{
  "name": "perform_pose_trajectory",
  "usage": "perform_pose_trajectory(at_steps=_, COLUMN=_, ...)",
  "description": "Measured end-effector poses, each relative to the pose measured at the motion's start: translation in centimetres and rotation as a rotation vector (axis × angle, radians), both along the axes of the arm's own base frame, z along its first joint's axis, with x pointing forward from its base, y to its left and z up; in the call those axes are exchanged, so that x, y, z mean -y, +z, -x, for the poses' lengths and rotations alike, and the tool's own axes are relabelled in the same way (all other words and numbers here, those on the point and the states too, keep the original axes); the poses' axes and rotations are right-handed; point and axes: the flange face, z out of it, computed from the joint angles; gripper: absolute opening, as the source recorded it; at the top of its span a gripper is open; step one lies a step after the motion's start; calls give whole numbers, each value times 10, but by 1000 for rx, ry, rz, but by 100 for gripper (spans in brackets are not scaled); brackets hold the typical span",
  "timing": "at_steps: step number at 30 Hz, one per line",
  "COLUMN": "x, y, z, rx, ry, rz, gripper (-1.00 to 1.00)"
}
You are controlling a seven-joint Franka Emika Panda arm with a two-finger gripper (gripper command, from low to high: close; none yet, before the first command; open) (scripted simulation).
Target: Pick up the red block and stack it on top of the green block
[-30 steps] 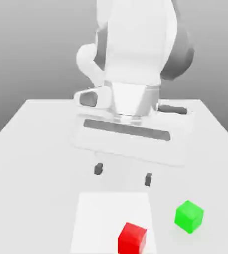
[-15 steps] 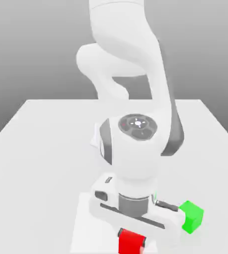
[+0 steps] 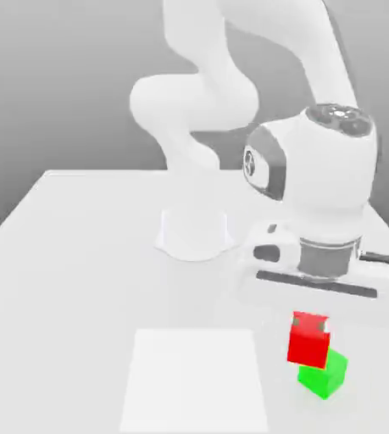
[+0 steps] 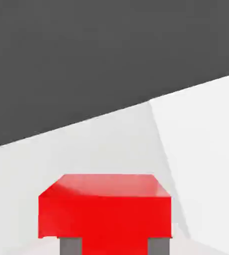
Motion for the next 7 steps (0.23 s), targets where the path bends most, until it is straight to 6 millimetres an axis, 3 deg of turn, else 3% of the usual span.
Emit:
perform_pose_trajectory(at_steps=4, x=-2, y=-42, z=3, rx=0, ry=-1, rz=1, gripper=-100)
perform_pose_trajectory(at_steps=5, x=-2, y=-50, z=3, rx=0, ry=0, rz=1, gripper=100)
perform_pose_trajectory(at_steps=7, x=-2, y=-50, z=3, rx=0, ry=0, rz=1, gripper=100)
